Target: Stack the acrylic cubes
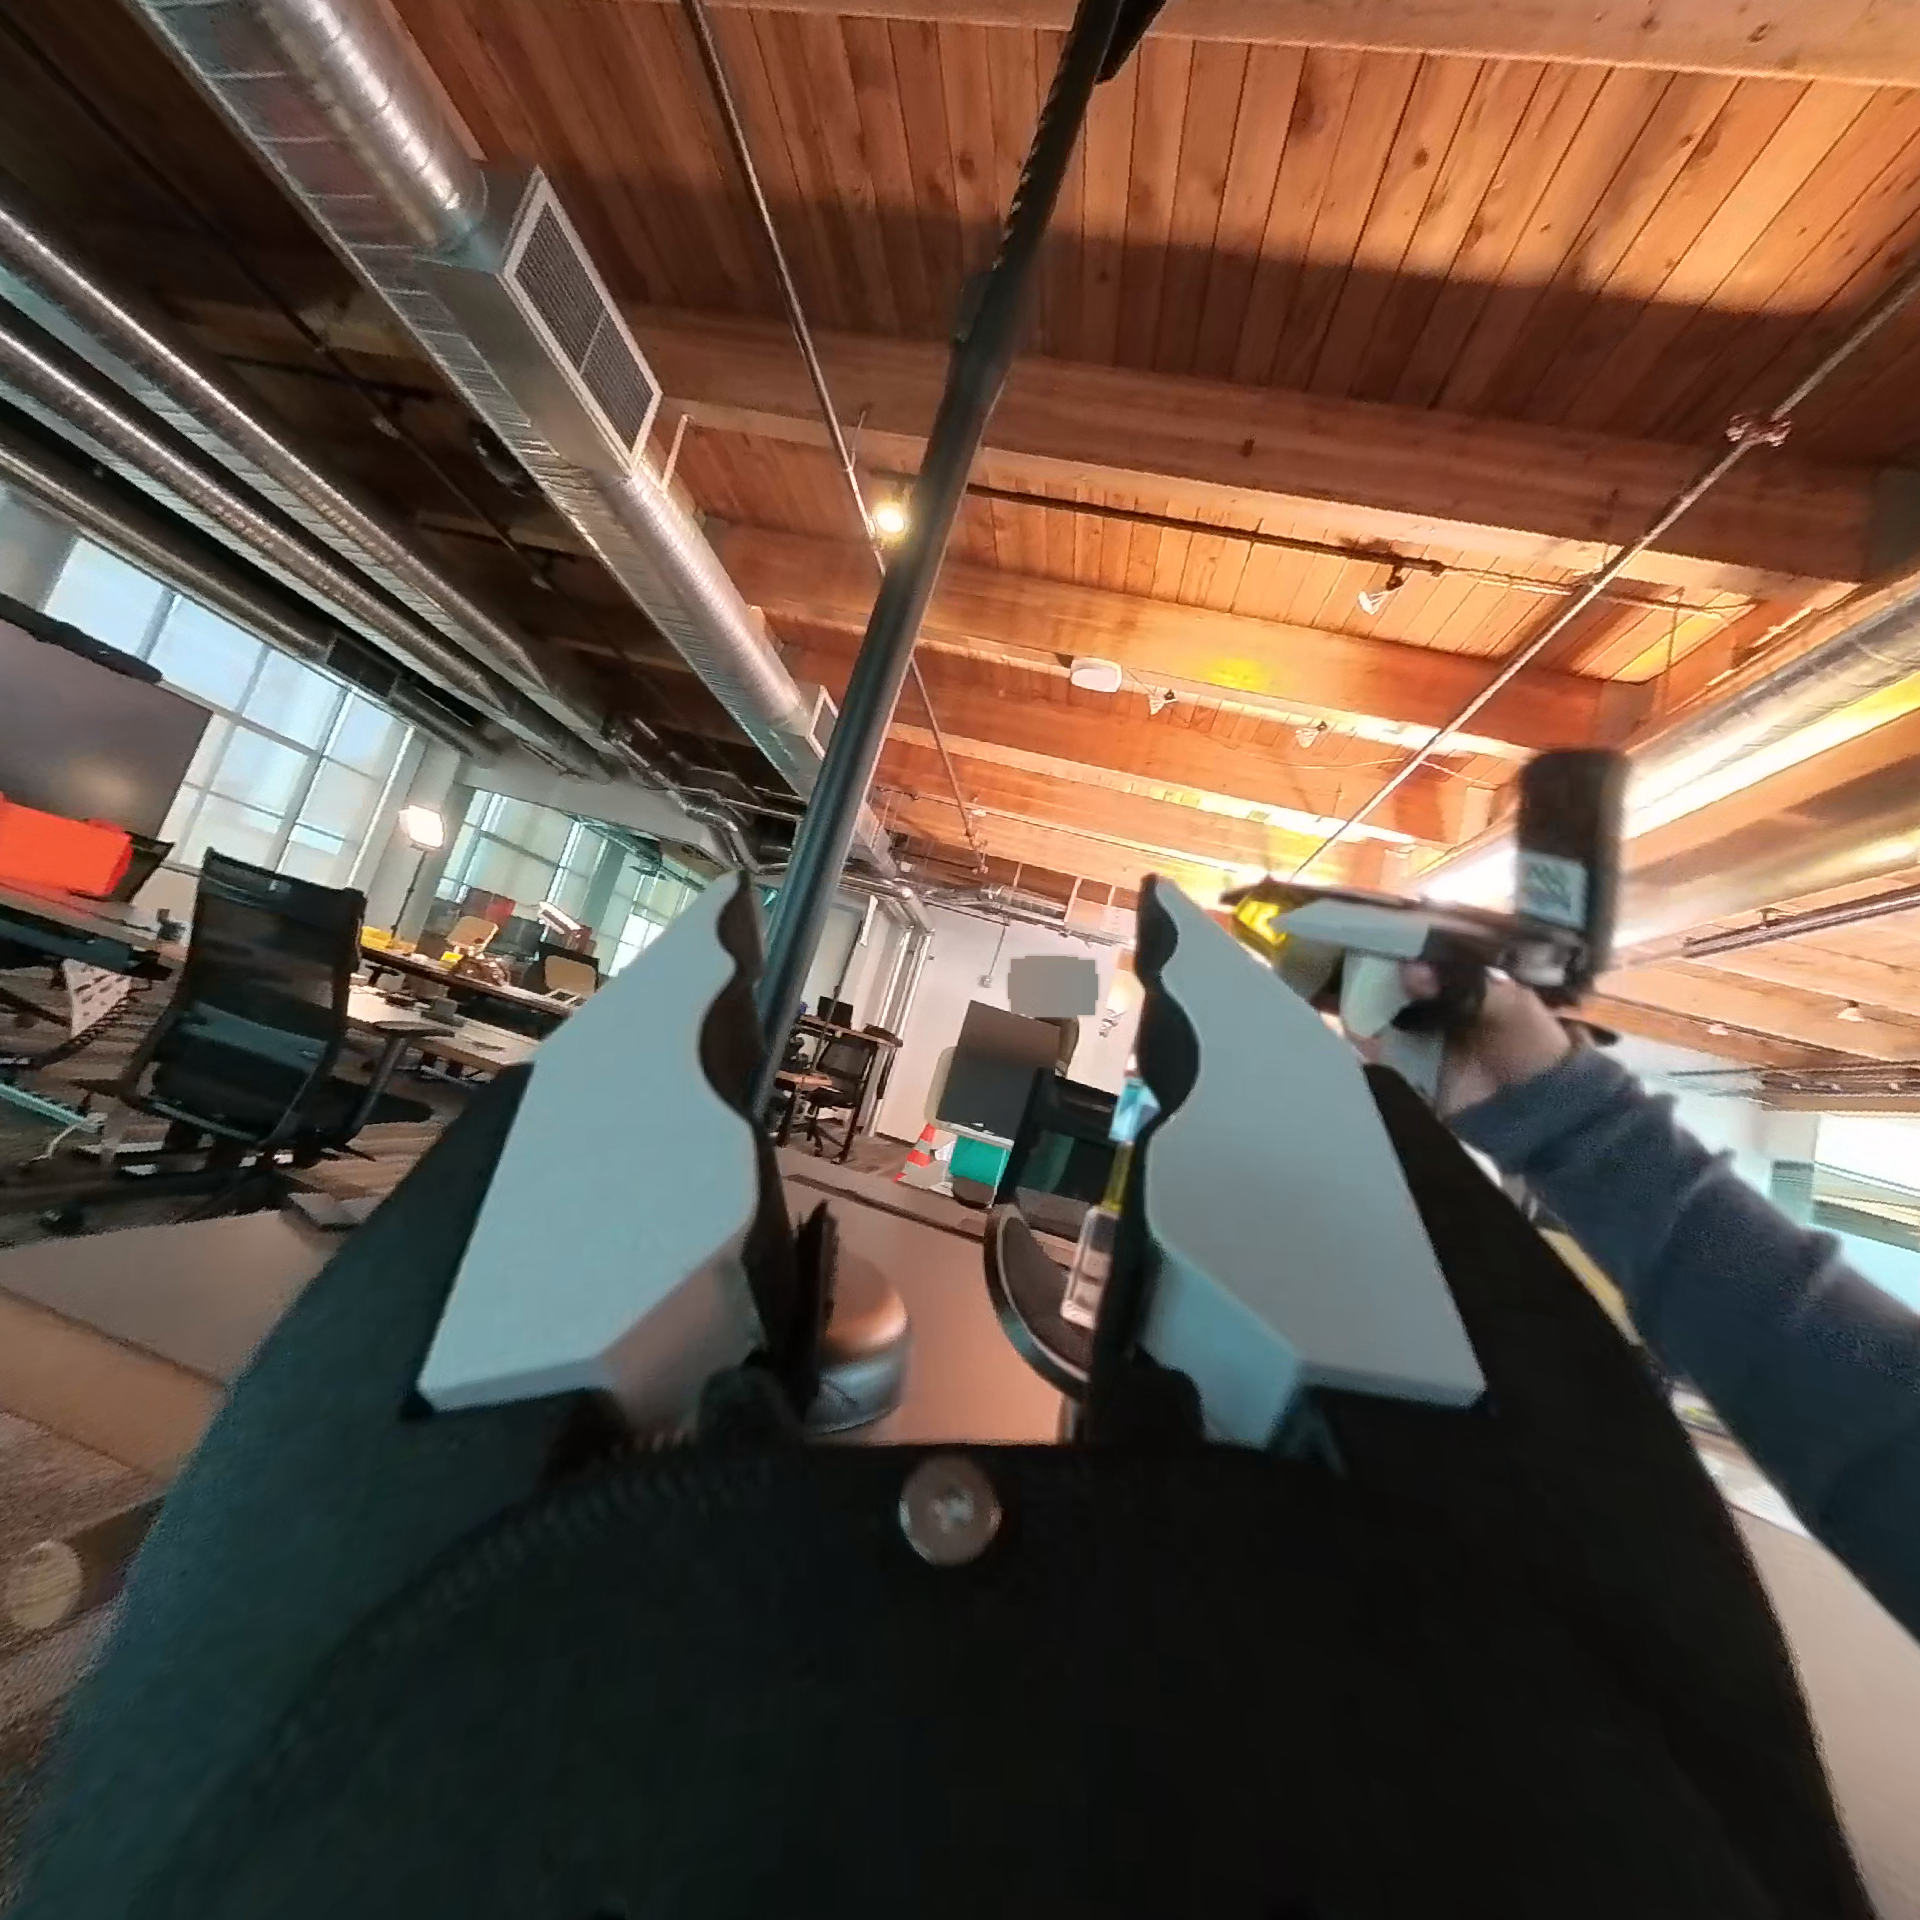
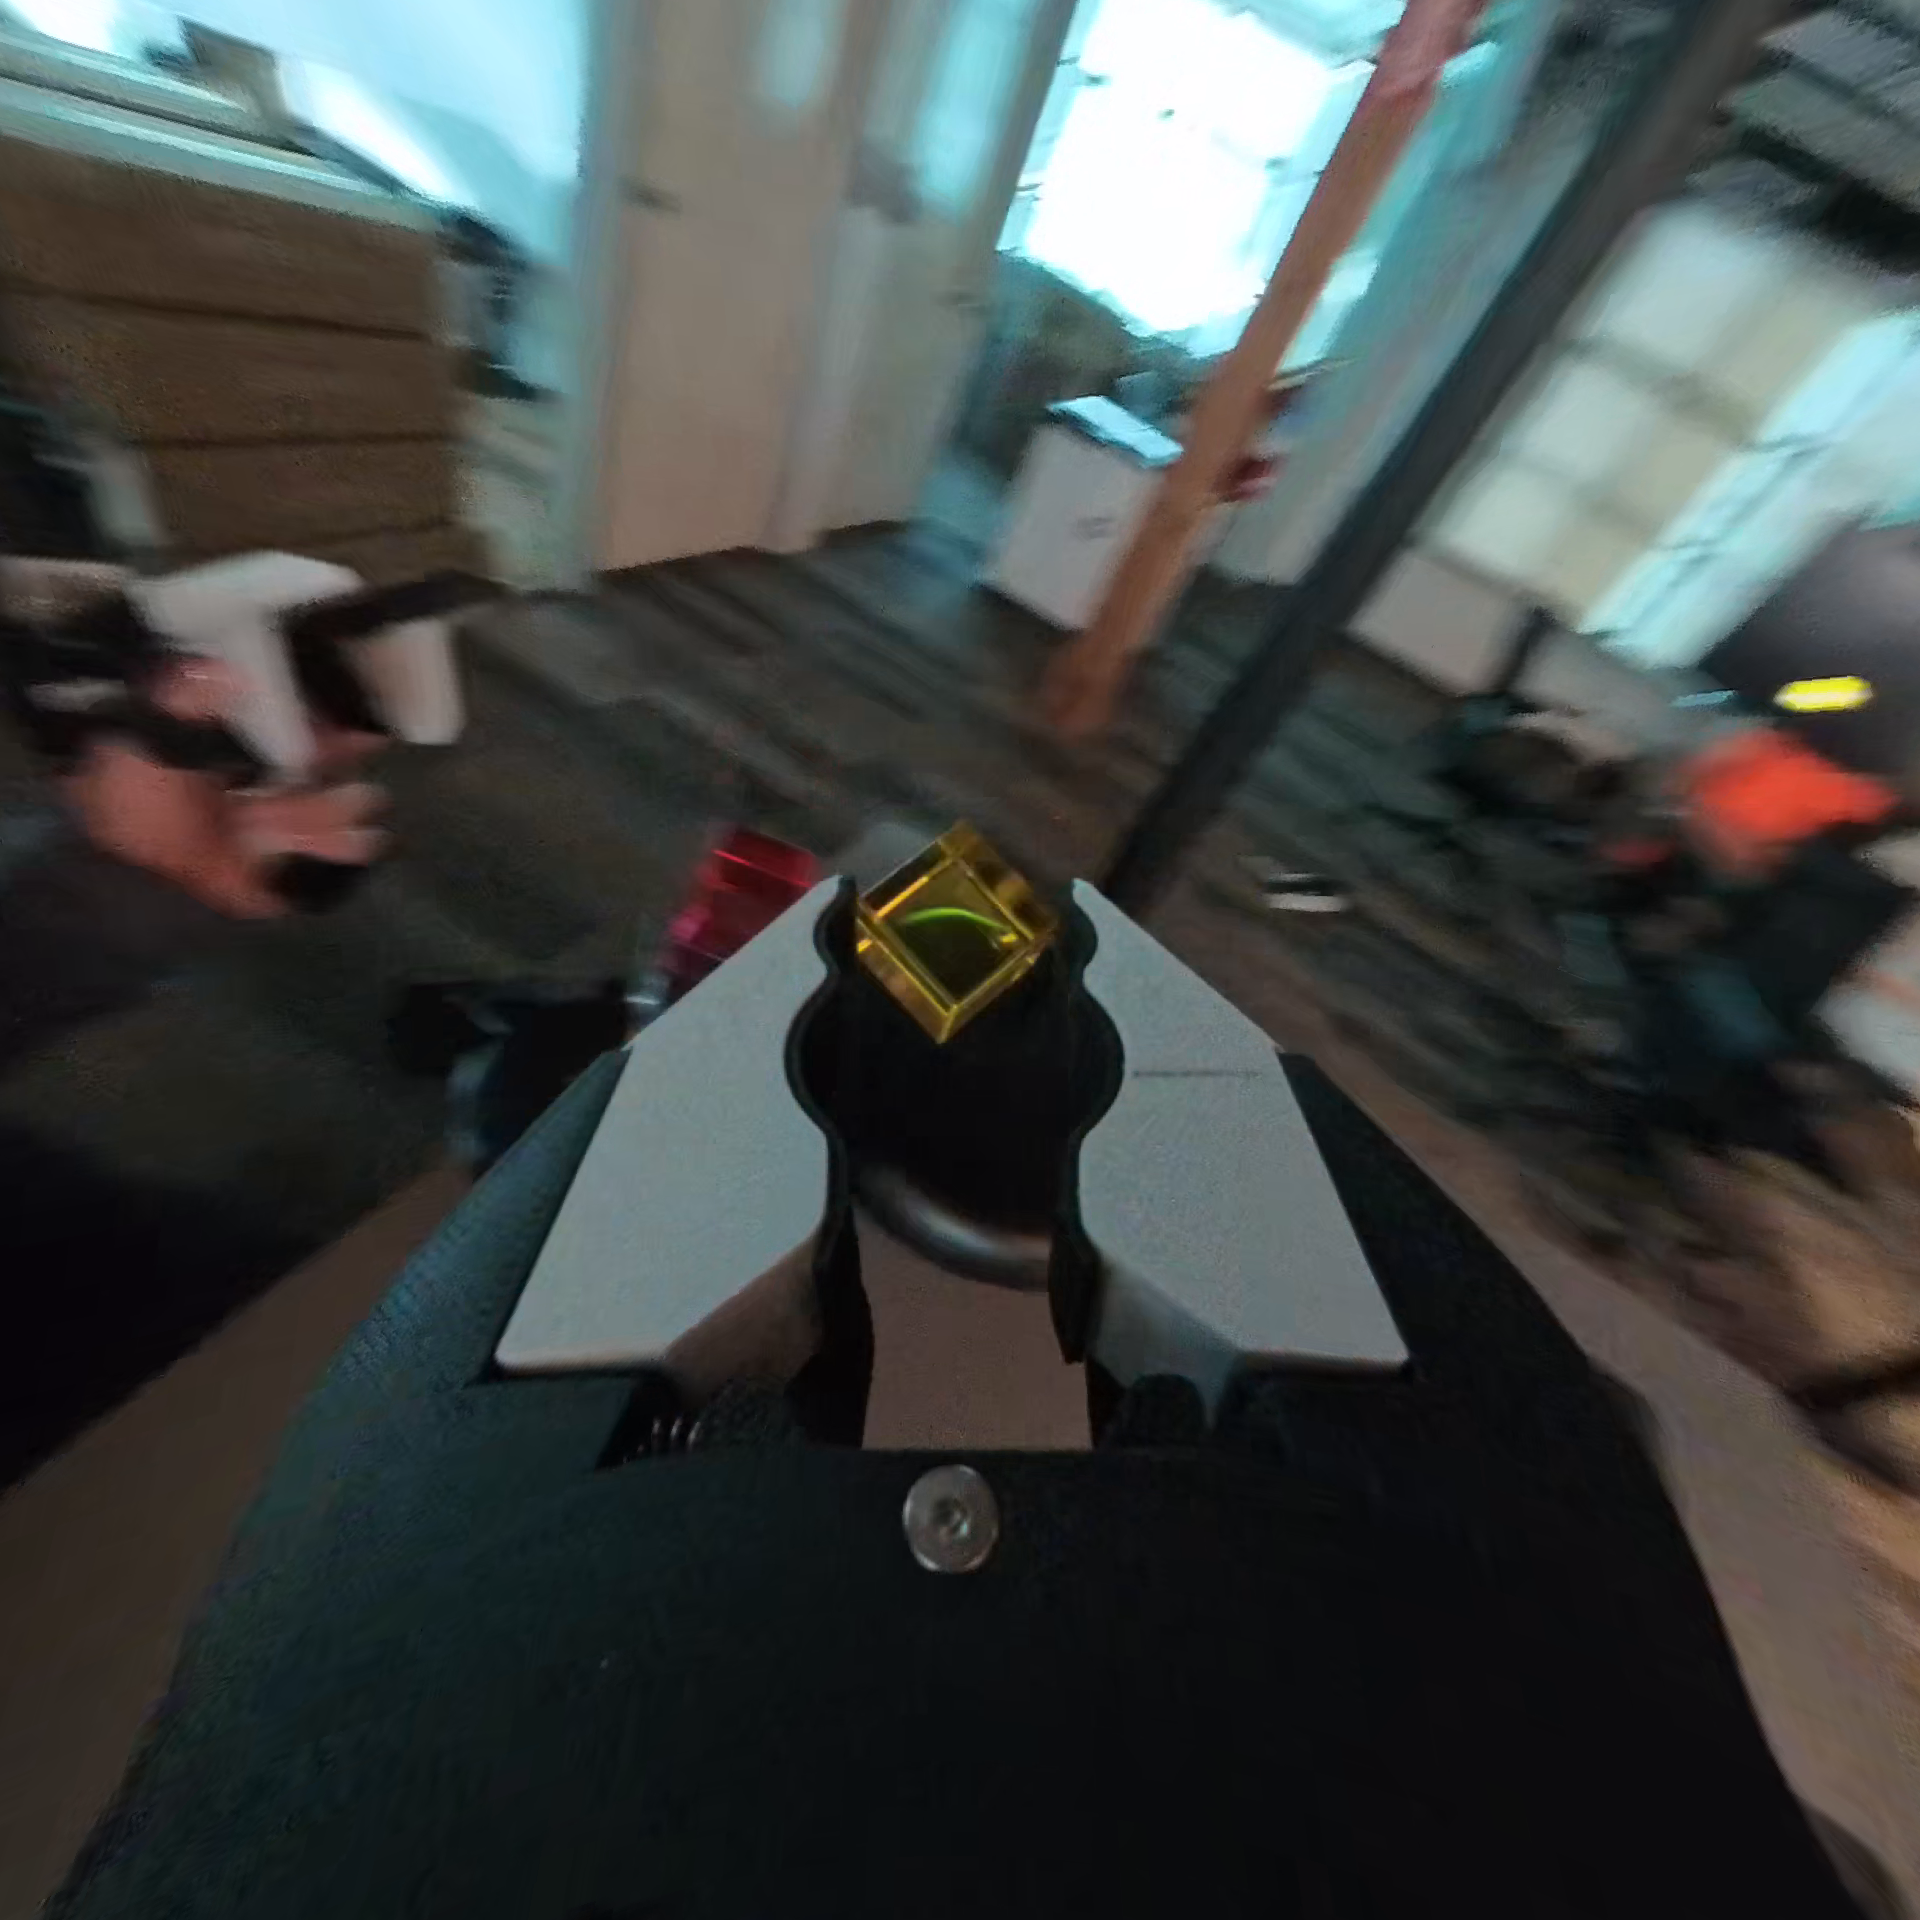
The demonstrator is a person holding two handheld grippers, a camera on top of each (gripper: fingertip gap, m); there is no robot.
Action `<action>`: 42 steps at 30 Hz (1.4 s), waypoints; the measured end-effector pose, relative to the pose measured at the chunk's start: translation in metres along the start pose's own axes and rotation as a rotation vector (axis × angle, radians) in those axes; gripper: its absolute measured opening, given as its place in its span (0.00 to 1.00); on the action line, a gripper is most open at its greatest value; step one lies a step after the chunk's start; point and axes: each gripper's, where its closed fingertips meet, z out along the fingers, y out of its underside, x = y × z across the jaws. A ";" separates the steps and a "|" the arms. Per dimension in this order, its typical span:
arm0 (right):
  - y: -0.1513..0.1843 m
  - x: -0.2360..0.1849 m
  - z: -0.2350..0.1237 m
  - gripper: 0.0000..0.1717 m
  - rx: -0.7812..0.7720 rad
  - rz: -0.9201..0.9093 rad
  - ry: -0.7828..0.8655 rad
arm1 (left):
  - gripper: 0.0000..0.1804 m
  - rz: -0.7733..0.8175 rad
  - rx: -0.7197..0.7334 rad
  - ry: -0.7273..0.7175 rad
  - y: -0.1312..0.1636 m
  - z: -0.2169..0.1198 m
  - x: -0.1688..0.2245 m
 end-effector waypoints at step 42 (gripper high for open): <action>-0.007 -0.016 0.046 0.36 -0.110 0.109 -0.111 | 0.38 -0.007 0.033 -0.016 -0.014 -0.015 -0.006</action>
